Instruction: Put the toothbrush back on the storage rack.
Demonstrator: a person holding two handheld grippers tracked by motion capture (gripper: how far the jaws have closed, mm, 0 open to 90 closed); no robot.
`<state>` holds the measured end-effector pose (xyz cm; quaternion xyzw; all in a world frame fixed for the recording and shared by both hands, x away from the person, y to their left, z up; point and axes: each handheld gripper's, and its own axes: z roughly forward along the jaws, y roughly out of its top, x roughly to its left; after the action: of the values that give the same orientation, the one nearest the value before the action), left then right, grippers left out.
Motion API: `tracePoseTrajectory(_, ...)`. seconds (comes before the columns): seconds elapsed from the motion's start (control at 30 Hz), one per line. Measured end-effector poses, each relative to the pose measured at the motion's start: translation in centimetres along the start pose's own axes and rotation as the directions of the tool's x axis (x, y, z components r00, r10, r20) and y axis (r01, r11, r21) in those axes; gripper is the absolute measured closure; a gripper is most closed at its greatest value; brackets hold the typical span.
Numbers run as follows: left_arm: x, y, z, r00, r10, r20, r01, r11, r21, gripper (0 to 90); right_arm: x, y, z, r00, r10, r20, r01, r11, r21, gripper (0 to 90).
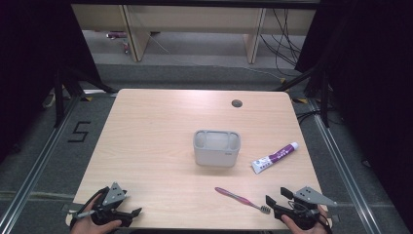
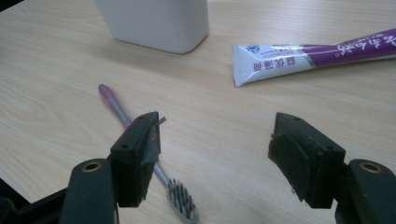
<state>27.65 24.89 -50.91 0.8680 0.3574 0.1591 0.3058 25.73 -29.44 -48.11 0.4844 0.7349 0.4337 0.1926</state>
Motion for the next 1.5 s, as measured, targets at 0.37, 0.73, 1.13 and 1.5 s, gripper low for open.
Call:
tracePoseTrajectory(0.37,0.0,0.0,0.0,1.0000,0.005,0.004,-0.005,1.0000,0.008,18.1,1.6,0.4,-0.5,0.9969,-0.055,-0.056,0.055,0.998,-0.006,50.5)
tracePoseTrajectory(0.73,0.0,0.0,0.1,1.0000,0.009,0.004,-0.009,0.9999,0.006,18.1,2.9,0.4,-0.2,0.9907,-0.090,-0.102,0.089,0.996,-0.015,58.9)
tracePoseTrajectory(1.13,0.0,0.1,0.1,1.0000,0.002,0.007,-0.003,1.0000,0.005,18.1,4.5,0.1,-0.1,0.9764,-0.160,-0.145,0.167,0.985,0.034,76.8)
tracePoseTrajectory(1.5,-0.1,0.2,0.2,0.9999,0.012,0.006,-0.012,0.9999,0.001,18.1,4.7,-0.9,0.8,0.9746,-0.152,-0.165,0.173,0.977,0.122,88.1)
